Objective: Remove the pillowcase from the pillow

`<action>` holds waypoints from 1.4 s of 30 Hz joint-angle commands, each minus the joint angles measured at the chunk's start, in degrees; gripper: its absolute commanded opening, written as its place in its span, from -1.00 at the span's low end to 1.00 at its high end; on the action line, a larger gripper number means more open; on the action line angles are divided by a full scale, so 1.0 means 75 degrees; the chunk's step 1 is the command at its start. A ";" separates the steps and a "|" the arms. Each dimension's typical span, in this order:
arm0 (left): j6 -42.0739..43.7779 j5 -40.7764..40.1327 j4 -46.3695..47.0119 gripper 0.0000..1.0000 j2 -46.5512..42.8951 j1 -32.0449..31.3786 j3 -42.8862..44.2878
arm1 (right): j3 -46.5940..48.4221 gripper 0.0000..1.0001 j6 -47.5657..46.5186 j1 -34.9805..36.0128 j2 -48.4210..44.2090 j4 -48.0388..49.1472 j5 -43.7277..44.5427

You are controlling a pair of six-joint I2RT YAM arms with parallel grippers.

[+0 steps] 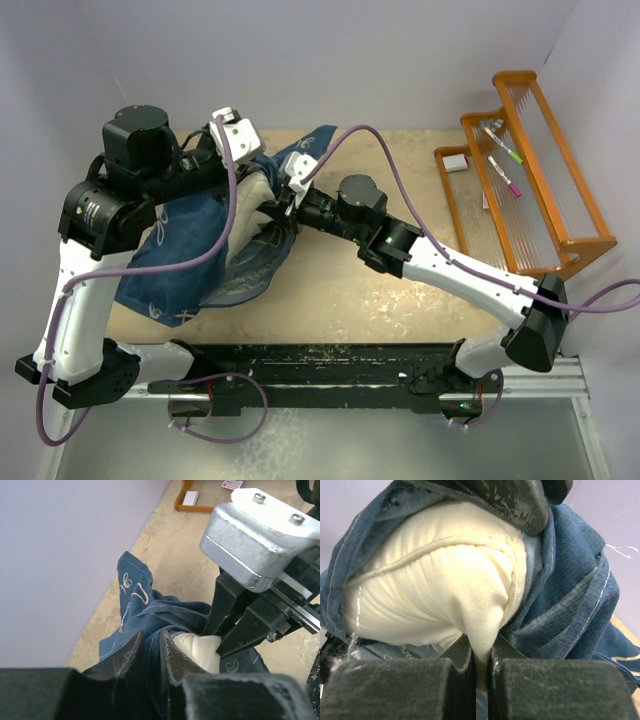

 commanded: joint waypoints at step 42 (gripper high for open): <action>-0.0695 0.1101 0.0060 0.29 -0.0165 0.0494 -0.1115 | -0.0108 -1.00 0.1464 -0.1576 -0.1552 -0.0460 -0.1693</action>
